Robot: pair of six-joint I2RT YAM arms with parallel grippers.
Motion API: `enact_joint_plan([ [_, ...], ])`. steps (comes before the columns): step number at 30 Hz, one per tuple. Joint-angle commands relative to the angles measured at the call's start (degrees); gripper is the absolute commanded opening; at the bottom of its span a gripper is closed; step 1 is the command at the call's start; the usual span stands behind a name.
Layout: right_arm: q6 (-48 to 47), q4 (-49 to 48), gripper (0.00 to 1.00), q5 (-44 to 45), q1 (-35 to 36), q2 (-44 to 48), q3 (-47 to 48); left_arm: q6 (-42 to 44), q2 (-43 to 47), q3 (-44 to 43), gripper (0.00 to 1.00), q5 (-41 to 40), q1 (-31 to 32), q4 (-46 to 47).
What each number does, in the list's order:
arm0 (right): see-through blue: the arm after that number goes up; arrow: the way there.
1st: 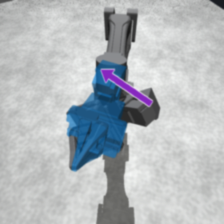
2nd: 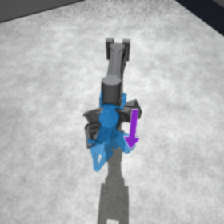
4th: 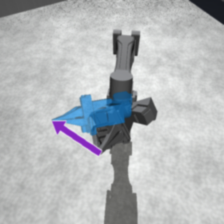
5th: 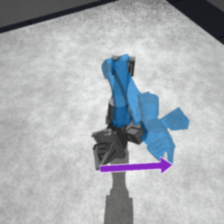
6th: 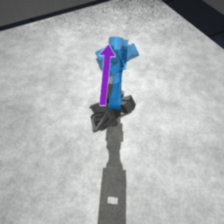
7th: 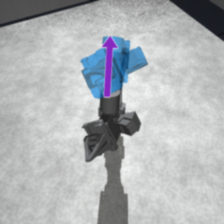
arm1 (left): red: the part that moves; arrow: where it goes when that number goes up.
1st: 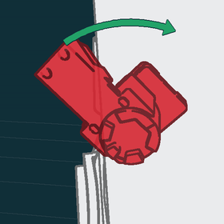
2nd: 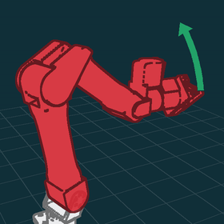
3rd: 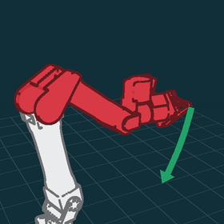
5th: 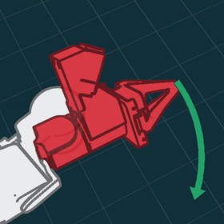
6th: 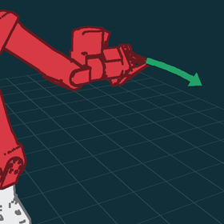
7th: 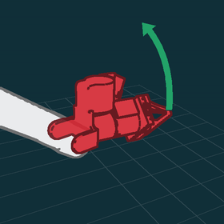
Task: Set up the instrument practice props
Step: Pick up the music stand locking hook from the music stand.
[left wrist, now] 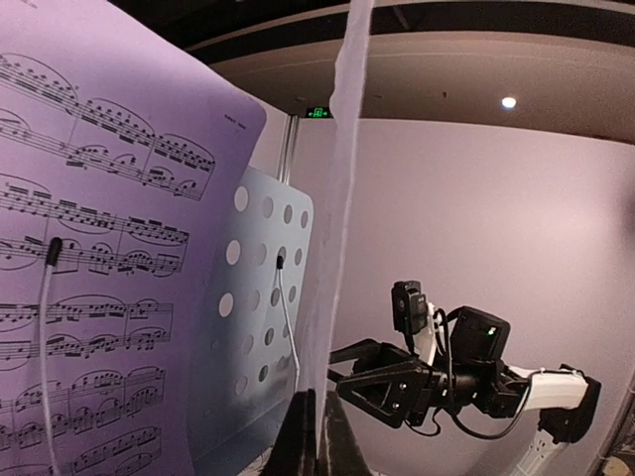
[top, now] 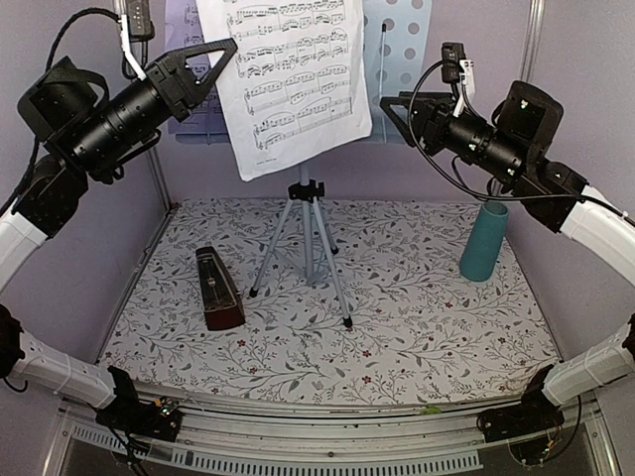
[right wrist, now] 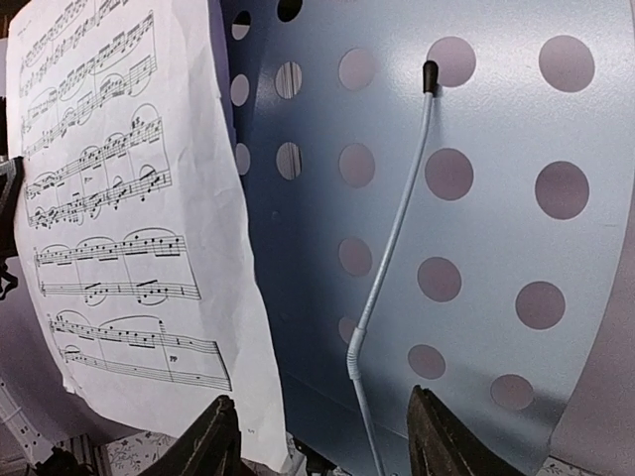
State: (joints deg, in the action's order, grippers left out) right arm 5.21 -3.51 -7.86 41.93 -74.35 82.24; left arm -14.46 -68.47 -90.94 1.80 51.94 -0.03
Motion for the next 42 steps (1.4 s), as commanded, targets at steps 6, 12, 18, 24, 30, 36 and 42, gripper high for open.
enact_joint_plan([
  [6, -2.8, 1.7, 0.49, 6.6, 0.3, -6.8, 9.9, 5.9, -1.3, -5.7, 0.0, -4.9, -0.6, 0.0],
  [12, -2.6, 3.6, 0.44, 8.5, 0.5, -9.5, 14.2, 10.3, -7.4, -15.1, 0.0, -1.7, -1.9, -7.8],
  [18, -1.6, 5.7, 0.37, 9.2, 0.6, -11.1, 16.1, 11.0, -10.9, -19.4, 0.0, 5.0, -4.6, -12.1],
  [24, -0.7, 6.1, 0.28, 8.6, 0.7, -11.9, 16.9, 10.9, -11.6, -19.1, 0.0, 2.5, -6.2, -12.8],
  [30, -0.3, 6.3, 0.13, 7.4, 0.7, -12.8, 17.8, 11.2, -11.6, -18.2, 0.0, 0.9, -7.3, -12.5],
  [36, 0.1, 6.2, 0.01, 7.2, 0.7, -12.5, 17.4, 10.7, -12.8, -18.7, 0.0, 2.0, -8.8, -12.2],
  [42, 1.3, 4.0, 0.0, 8.7, 0.7, -11.3, 14.5, 8.8, -13.3, -18.2, 0.0, 1.9, -10.3, -10.4],
])
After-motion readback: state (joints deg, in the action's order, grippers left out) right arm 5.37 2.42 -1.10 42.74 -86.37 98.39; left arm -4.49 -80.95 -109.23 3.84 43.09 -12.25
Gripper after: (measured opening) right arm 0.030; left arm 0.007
